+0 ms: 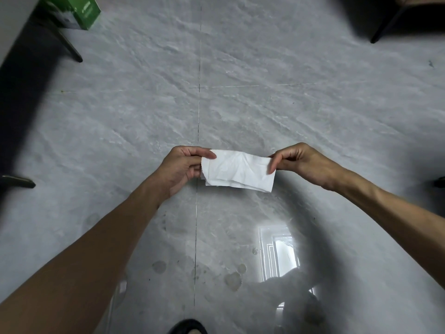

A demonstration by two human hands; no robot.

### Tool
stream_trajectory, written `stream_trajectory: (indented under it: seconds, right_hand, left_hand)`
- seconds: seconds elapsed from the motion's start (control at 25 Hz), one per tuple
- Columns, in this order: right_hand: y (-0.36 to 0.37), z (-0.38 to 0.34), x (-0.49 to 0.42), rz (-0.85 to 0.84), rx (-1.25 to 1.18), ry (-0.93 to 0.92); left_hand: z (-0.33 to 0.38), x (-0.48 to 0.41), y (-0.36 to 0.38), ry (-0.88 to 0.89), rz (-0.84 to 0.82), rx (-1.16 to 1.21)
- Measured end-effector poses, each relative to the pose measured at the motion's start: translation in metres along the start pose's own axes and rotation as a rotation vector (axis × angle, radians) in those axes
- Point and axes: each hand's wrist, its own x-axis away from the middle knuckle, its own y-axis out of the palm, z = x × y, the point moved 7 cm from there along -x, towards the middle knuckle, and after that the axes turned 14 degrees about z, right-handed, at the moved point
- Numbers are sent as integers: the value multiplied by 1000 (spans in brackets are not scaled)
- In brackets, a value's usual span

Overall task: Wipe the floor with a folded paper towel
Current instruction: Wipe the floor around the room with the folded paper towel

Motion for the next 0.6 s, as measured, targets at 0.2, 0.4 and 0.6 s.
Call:
stream_trajectory:
  seconds: [0.2, 0.4, 0.6]
  right_hand:
    - [3, 6, 1, 27, 201, 28]
    - [10, 2, -3, 40, 158, 36]
    - [52, -12, -26, -44, -138, 121]
  left_hand:
    - [4, 6, 8, -25, 37, -34]
    - [24, 11, 23, 265, 70, -299]
    - [29, 9, 30, 230, -25, -214]
